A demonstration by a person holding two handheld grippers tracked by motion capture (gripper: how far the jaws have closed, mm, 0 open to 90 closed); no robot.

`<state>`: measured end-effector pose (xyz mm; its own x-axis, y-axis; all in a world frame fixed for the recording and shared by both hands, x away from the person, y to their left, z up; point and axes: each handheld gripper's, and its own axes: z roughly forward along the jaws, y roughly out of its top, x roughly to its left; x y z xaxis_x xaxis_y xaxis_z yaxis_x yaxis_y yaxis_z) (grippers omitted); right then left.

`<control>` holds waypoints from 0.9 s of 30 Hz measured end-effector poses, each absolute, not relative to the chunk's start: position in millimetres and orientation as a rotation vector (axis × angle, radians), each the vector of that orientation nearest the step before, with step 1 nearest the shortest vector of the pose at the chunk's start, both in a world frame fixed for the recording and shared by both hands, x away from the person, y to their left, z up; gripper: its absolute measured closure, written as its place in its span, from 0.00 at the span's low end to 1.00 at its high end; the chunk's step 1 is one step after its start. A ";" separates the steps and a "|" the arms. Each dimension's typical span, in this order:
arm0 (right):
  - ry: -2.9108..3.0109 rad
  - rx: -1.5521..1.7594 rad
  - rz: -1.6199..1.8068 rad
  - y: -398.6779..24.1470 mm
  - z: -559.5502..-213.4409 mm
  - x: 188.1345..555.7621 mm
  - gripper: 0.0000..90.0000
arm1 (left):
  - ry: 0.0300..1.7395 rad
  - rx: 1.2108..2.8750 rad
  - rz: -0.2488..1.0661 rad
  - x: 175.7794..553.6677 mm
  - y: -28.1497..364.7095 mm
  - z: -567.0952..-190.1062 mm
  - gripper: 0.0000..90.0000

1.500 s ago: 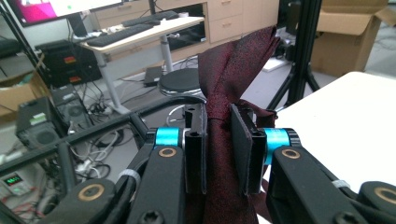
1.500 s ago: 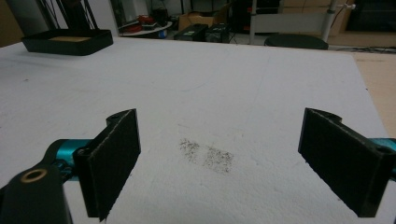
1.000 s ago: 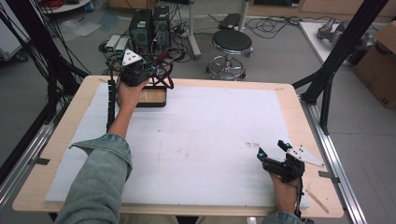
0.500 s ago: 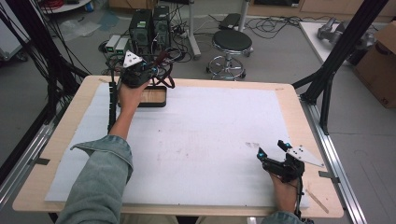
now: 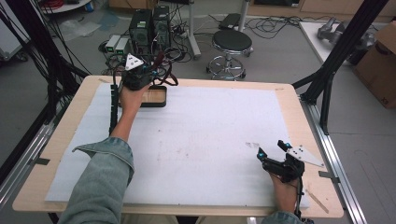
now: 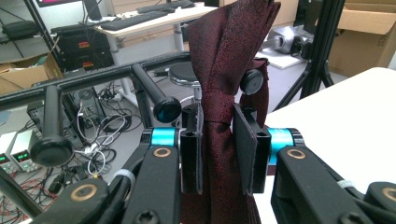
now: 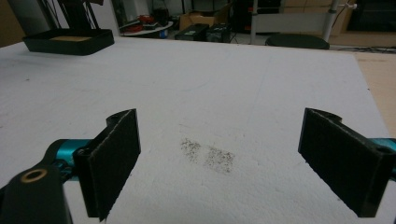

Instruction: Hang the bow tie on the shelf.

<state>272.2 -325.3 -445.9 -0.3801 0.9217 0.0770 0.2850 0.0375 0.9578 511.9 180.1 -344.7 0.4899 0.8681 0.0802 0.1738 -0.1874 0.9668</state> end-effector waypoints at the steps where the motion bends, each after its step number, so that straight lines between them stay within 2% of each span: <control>1: 1.720 1.229 1.363 -325.2 -445.8 271.9 0.13 | 0.906 1.667 0.815 511.8 180.3 -345.1 0.81; 27: 1.720 1.227 1.361 -325.3 -445.8 272.0 0.13 | 0.945 1.711 0.795 512.2 193.0 -359.1 0.74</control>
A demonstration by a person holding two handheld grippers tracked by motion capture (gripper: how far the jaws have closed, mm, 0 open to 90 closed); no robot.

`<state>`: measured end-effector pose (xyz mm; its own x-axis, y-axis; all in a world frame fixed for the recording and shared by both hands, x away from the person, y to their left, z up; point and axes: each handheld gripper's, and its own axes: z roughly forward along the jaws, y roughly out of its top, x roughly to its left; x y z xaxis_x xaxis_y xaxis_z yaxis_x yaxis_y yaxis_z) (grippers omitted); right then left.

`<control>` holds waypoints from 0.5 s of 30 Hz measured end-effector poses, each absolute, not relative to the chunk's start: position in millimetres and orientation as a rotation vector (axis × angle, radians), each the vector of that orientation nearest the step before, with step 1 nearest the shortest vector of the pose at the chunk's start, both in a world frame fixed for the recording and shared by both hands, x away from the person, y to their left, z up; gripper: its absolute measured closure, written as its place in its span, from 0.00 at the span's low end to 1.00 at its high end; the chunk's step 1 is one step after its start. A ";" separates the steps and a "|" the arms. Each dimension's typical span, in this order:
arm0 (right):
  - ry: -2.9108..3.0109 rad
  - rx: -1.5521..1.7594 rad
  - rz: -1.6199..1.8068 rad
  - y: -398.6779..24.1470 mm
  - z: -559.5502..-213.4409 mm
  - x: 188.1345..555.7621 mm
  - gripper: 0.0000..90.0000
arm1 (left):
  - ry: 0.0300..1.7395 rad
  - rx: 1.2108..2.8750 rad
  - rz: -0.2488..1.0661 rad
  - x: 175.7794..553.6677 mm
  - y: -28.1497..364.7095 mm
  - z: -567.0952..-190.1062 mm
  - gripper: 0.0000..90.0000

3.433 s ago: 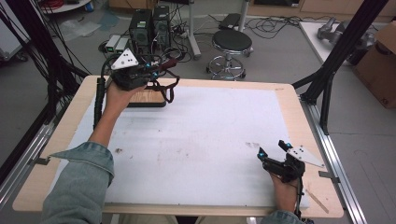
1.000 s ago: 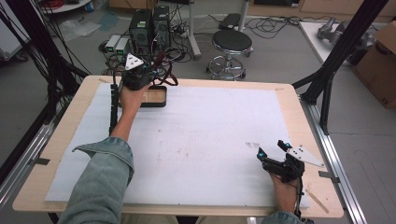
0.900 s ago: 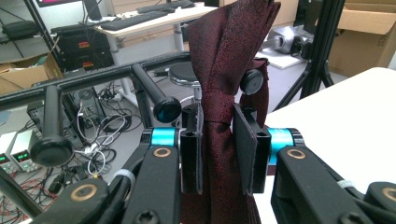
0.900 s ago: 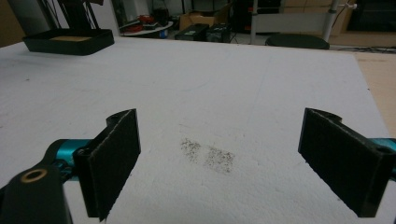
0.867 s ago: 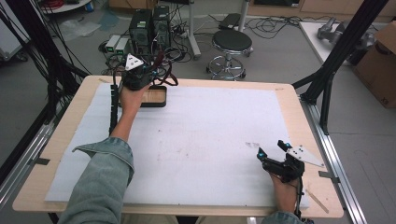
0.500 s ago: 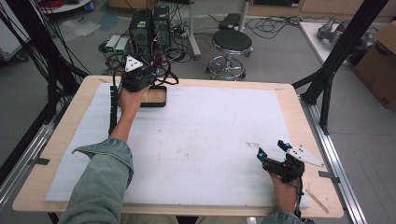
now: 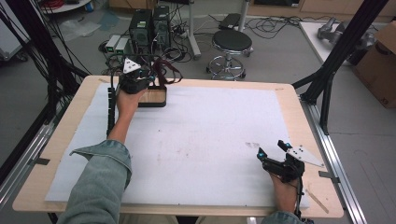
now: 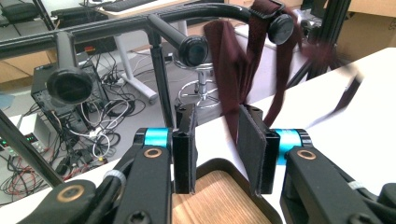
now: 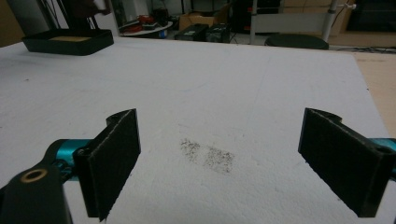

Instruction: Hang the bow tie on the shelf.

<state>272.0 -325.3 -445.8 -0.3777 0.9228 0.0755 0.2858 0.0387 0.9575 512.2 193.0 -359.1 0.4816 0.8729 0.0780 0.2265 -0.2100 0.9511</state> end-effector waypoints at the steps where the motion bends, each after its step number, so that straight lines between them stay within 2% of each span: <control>1: 1.720 1.227 1.361 -325.4 -445.8 272.0 0.13 | 0.947 1.714 0.795 512.0 193.2 -359.4 0.74; 15: 1.715 1.226 1.367 -325.8 -445.7 272.3 0.13 | 0.919 1.689 0.769 493.2 208.7 -349.5 0.68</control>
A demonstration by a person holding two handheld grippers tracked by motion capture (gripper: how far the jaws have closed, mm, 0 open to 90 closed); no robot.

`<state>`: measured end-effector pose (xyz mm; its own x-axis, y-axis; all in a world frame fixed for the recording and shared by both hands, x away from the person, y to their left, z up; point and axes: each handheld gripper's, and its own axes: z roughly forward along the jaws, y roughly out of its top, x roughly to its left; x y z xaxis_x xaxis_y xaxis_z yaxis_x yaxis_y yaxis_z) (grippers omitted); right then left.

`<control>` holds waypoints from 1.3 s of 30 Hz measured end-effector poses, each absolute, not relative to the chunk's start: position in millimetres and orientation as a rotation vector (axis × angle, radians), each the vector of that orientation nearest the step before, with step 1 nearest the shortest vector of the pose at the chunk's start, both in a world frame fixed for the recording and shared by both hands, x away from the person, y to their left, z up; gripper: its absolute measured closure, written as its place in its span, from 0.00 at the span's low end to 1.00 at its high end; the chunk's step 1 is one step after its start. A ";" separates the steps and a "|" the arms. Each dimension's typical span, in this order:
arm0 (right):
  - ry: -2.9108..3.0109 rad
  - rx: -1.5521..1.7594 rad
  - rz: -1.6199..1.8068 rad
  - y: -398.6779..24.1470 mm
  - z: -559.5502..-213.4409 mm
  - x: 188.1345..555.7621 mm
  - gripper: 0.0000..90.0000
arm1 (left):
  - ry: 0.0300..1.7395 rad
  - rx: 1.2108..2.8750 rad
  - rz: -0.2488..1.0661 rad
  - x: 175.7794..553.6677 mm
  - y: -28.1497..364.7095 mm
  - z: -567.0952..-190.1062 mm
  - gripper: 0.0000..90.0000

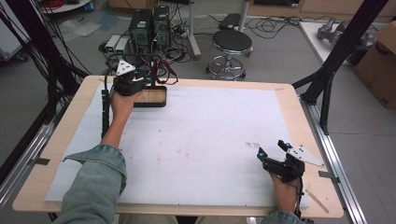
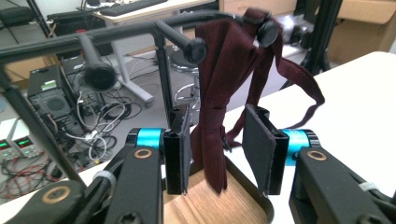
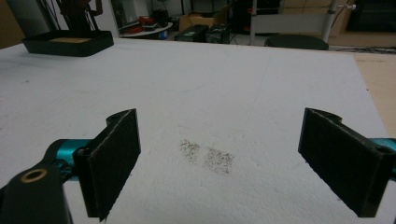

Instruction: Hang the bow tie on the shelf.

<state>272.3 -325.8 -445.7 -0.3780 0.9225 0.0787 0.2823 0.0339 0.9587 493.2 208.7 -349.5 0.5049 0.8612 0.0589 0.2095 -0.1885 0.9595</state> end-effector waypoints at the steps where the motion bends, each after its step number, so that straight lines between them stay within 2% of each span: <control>1: 1.715 1.226 1.367 -325.8 -445.7 272.3 0.13 | 0.913 1.677 0.772 490.3 210.5 -347.9 0.67; 7: 1.713 1.225 1.366 -325.9 -445.7 272.6 0.13 | 0.882 1.655 0.766 474.5 221.9 -338.6 0.66; 16: 1.714 1.232 1.364 -326.0 -445.6 272.5 0.13 | 0.839 1.650 0.771 443.1 240.5 -325.1 0.57; 24: 1.712 1.231 1.359 -325.8 -445.7 272.6 0.13 | 0.803 1.636 0.731 410.2 250.2 -315.1 0.46; 26: 1.715 1.238 1.354 -325.5 -445.6 272.2 0.13 | 0.792 1.641 0.719 401.3 250.5 -313.5 0.40; 33: 1.709 1.244 1.354 -325.9 -445.8 272.1 0.13 | 0.738 1.644 0.691 369.8 255.1 -316.5 0.35; 39: 1.706 1.245 1.356 -326.5 -445.8 272.3 0.13 | 0.770 1.630 0.676 352.0 267.9 -328.2 0.30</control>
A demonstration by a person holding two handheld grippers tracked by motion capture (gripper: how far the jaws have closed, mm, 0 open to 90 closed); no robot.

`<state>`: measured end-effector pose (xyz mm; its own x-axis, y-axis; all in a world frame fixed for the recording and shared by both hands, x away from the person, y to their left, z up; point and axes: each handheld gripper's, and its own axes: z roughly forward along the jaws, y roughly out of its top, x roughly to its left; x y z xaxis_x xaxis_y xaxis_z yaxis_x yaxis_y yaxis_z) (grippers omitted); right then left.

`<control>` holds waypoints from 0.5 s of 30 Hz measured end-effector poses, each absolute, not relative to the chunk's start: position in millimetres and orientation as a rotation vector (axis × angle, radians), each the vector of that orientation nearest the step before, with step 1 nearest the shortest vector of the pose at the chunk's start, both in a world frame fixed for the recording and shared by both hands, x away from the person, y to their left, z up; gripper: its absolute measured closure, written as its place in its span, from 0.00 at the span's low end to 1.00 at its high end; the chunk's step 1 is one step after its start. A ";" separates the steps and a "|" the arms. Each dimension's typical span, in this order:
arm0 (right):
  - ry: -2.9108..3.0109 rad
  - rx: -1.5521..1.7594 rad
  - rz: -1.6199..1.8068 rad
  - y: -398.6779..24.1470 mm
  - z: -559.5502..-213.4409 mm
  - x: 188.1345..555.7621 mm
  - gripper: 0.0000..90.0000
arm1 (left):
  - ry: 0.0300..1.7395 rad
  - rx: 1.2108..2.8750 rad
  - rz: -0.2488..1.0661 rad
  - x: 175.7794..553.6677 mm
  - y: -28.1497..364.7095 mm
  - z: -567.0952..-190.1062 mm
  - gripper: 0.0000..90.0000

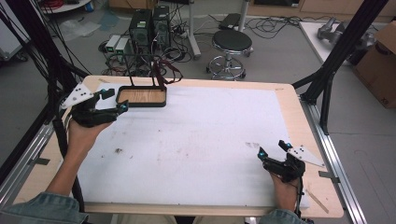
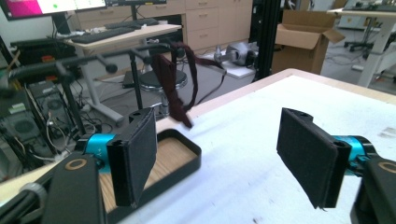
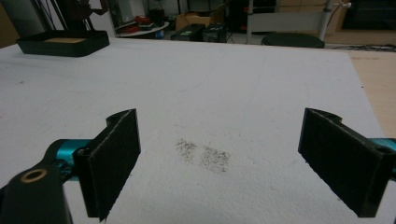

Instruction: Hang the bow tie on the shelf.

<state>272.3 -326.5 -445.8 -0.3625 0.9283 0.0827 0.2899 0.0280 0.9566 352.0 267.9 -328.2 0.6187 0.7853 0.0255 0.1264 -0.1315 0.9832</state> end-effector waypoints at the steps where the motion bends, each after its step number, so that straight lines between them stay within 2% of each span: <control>1: 1.707 1.244 1.357 -326.5 -445.8 272.3 0.13 | 0.779 1.633 0.679 349.0 269.6 -331.0 0.28; 15: 1.706 1.245 1.356 -326.3 -445.8 272.3 0.13 | 0.802 1.652 0.706 304.2 279.8 -374.5 0.25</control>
